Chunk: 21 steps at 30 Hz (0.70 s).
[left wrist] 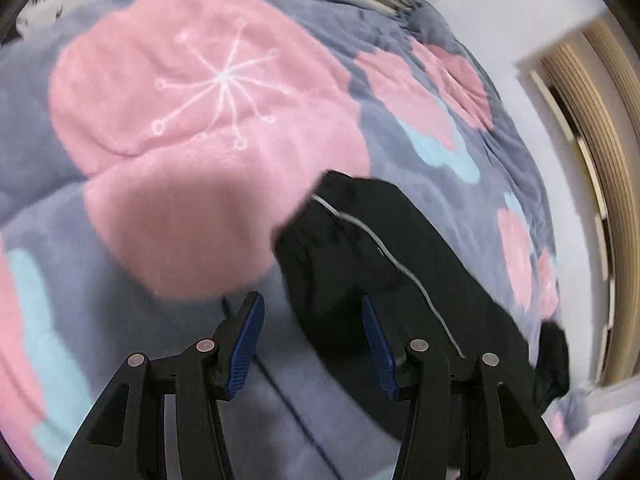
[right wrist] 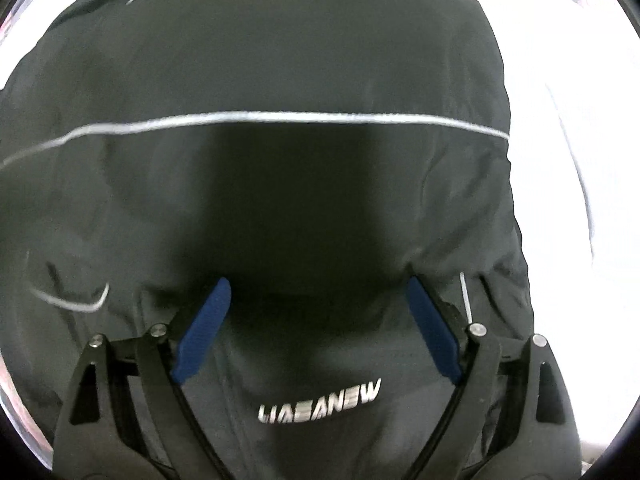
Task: Fold large clothes
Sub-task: 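Grasp the other sleeve cuff with the left gripper and lift it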
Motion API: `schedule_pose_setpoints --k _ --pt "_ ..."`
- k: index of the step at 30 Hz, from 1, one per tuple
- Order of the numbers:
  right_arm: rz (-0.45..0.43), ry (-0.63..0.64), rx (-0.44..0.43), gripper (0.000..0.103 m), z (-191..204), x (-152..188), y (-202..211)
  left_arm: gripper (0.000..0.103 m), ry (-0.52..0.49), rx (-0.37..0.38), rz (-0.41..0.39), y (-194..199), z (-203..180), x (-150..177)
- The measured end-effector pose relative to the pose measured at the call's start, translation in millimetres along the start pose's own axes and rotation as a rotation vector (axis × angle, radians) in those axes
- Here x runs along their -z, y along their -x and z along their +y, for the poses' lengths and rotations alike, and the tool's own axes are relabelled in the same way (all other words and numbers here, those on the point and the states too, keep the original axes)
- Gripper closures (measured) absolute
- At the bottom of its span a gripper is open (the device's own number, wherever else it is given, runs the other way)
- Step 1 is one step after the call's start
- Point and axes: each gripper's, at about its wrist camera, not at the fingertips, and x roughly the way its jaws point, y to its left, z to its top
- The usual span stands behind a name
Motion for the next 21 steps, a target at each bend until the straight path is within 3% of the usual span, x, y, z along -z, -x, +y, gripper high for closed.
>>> schedule_pose_setpoints --k 3,7,8,9,12,17,21 --pt "-0.002 0.033 0.035 0.016 12 9 6 0.041 0.028 0.057 0.022 -22 7 -8" --pt "0.002 0.058 0.065 0.016 31 23 8 0.039 0.058 0.119 0.017 -41 11 -15" --pt "0.004 0.065 0.065 0.016 37 25 8 0.044 0.049 0.119 0.017 -40 11 -14" --pt "0.005 0.073 0.065 0.016 40 20 9 0.064 0.030 0.120 0.011 -40 8 -13" --pt "-0.008 0.123 0.068 0.017 57 24 12 0.084 -0.010 0.115 -0.029 -26 -2 -7" --pt "-0.048 0.197 0.056 0.017 68 22 21 0.088 -0.092 0.167 -0.115 28 -35 9" --pt "-0.082 0.218 0.015 0.017 57 21 33 0.090 -0.211 0.222 -0.158 75 -86 33"
